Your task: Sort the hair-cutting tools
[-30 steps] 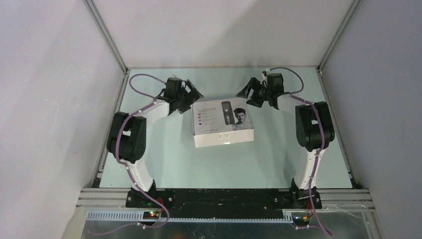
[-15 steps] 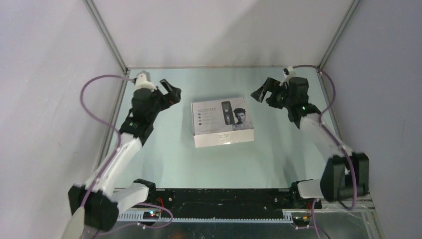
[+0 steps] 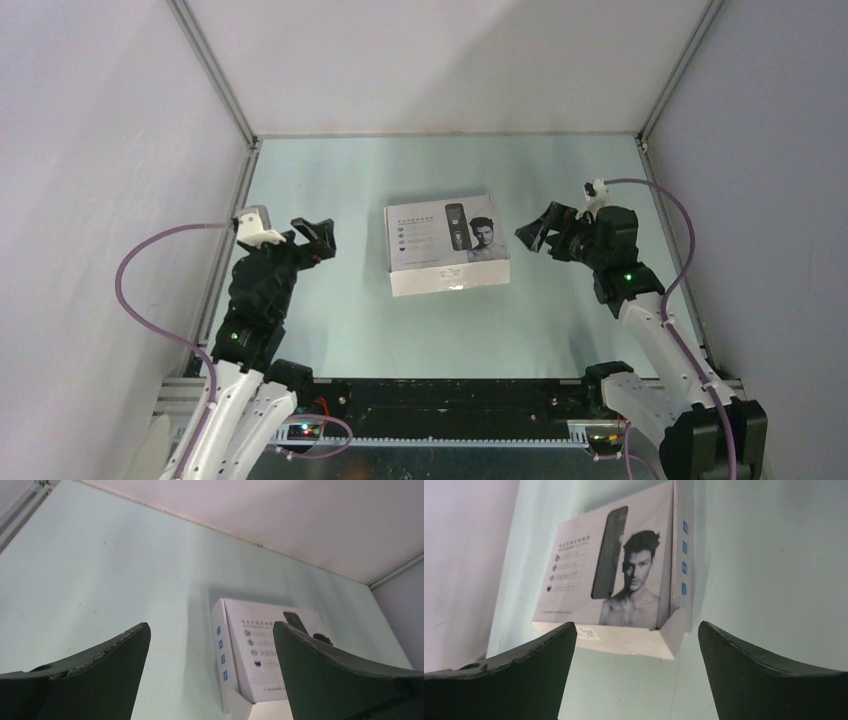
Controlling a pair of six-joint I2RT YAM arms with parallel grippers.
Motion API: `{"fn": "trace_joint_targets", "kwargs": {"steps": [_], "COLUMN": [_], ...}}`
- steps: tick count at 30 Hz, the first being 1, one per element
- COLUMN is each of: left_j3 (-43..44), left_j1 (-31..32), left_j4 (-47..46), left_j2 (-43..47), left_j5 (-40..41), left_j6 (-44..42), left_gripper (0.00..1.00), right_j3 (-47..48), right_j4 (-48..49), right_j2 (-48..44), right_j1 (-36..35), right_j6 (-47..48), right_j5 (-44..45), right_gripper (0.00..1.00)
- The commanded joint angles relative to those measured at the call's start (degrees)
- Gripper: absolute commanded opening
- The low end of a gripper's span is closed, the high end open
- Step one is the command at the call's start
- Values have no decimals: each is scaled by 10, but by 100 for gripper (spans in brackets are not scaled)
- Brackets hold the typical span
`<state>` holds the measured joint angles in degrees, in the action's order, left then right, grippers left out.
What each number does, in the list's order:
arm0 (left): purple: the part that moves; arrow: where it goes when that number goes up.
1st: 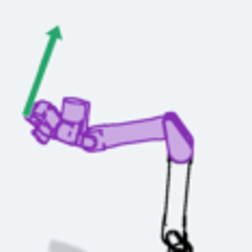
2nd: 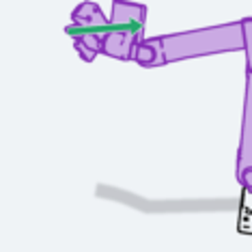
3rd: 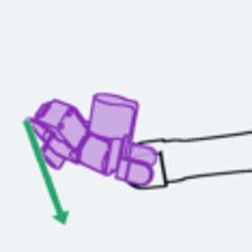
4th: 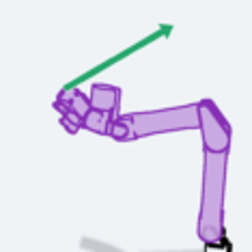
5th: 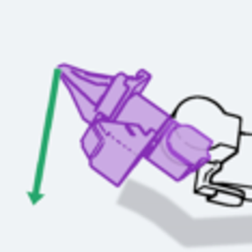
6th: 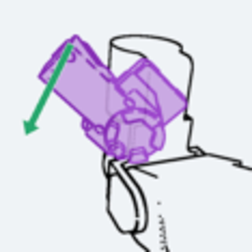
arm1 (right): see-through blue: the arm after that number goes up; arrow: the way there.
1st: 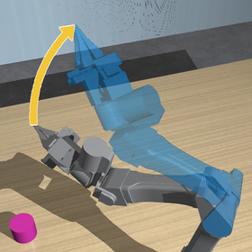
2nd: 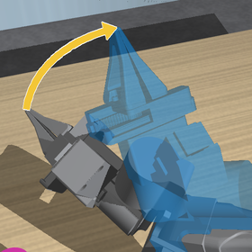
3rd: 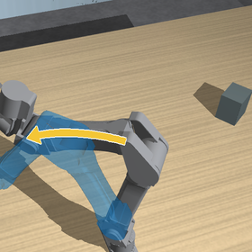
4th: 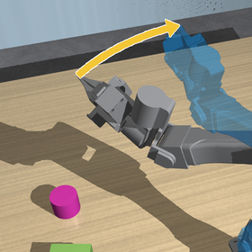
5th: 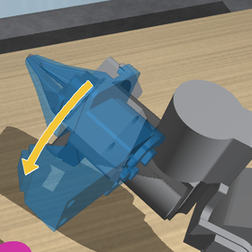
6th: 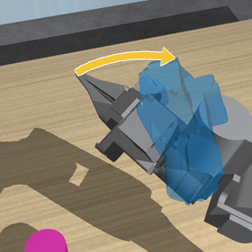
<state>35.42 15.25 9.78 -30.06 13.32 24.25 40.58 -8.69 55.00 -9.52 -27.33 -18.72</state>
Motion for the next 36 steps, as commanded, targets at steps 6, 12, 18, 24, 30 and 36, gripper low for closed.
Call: {"fn": "trace_joint_targets", "kwargs": {"steps": [6,12,18,24,30,36], "left_j3": [-92,-97,-71,-37,-5,19], "left_j1": [13,99,143,162,170,174], "left_j4": [-11,-46,-74,-48,-22,-13], "left_j2": [-3,-94,-189,-250,-298,-338], "left_j5": [-101,-71,-101,-111,-114,-117], "left_j6": [89,106,120,130,134,134], "left_gripper": [100,100,100,98,93,87], "right_j3": [-71,-74,-74,-73,-73,-73], "right_j4": [38,69,90,92,90,90], "right_j2": [-9,54,112,143,162,167], "right_j1": [-27,-54,-83,-108,-115,-116], "right_j6": [22,18,6,-8,-17,-20], "right_j5": [4,8,6,29,39,42], "right_gripper": [92,90,89,87,84,81]}}
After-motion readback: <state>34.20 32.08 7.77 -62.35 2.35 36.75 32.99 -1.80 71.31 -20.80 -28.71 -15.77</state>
